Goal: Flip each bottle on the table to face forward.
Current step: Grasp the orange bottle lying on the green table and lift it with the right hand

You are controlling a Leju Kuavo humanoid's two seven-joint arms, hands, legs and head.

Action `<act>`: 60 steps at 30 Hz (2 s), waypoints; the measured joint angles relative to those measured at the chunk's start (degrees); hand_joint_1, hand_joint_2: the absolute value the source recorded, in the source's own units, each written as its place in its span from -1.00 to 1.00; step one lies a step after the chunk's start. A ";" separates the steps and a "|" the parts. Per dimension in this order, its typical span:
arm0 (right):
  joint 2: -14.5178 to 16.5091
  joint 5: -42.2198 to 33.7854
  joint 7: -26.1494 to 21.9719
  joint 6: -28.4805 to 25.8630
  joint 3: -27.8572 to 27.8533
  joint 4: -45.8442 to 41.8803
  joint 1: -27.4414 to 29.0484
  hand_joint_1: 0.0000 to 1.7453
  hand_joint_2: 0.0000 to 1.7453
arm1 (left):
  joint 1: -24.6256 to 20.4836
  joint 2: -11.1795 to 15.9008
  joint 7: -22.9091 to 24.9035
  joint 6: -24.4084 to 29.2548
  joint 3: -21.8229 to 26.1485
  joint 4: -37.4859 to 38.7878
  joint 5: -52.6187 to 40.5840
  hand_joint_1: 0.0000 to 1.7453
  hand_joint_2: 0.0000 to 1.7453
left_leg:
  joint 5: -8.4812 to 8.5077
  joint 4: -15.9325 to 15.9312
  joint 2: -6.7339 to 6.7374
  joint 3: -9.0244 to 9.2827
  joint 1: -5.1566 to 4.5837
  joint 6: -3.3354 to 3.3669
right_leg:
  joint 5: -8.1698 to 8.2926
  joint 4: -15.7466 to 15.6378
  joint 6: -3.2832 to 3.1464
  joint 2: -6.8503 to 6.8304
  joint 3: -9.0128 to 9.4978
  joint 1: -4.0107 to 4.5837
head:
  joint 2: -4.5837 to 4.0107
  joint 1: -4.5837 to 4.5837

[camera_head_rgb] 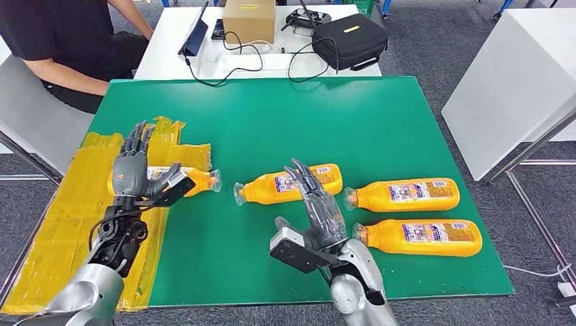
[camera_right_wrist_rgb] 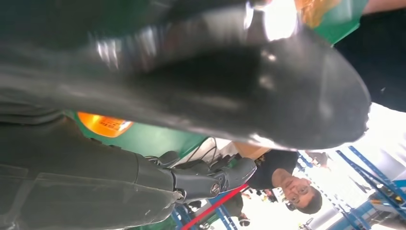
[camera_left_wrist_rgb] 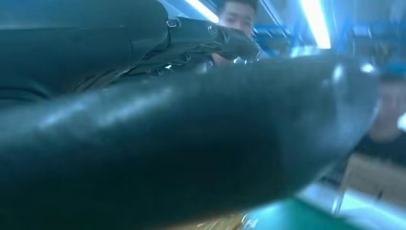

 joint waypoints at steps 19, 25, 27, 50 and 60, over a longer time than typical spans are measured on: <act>-6.03 11.03 0.41 2.27 -19.01 -24.31 21.46 -1.00 1.00 | 9.94 -7.32 -15.65 -42.84 0.57 -25.84 58.41 -1.00 -1.00 | -0.18 0.00 -0.16 -0.06 -0.12 0.04 | -0.08 -0.05 0.05 -0.09 0.00 -0.11 | 0.00 -0.03; -7.87 11.66 -1.18 3.52 -25.78 -24.68 22.68 -1.00 1.00 | 15.05 -7.86 -16.65 -42.14 -2.47 -28.99 59.95 -1.00 -1.00 | -0.15 0.00 -0.18 -0.06 -0.12 0.08 | -0.07 -0.06 0.06 -0.09 0.03 -0.11 | 0.00 -0.03; -8.78 11.67 -1.22 4.03 -27.04 -24.41 22.62 -1.00 1.00 | 15.86 -7.86 -16.33 -41.98 -2.82 -29.75 60.34 -1.00 -1.00 | -0.13 0.00 -0.18 -0.06 -0.13 0.09 | -0.06 -0.06 0.07 -0.10 0.03 -0.12 | 0.00 -0.03; -18.01 15.93 1.12 8.33 -36.75 0.06 3.30 -1.00 1.00 | 12.07 -7.17 -15.99 -41.01 -3.19 -28.48 61.78 -1.00 -1.00 | 0.06 0.04 -0.21 -0.07 -0.15 0.19 | 0.09 -0.05 0.21 -0.12 0.05 -0.14 | 0.00 -0.04; -24.17 12.01 -1.20 10.32 -37.83 7.12 0.86 -1.00 1.00 | 9.85 -6.10 -17.56 -41.03 -2.80 -24.15 62.59 -1.00 -1.00 | 0.03 0.03 -0.25 -0.12 -0.15 0.19 | 0.07 -0.05 0.22 -0.18 0.05 -0.14 | 0.00 -0.04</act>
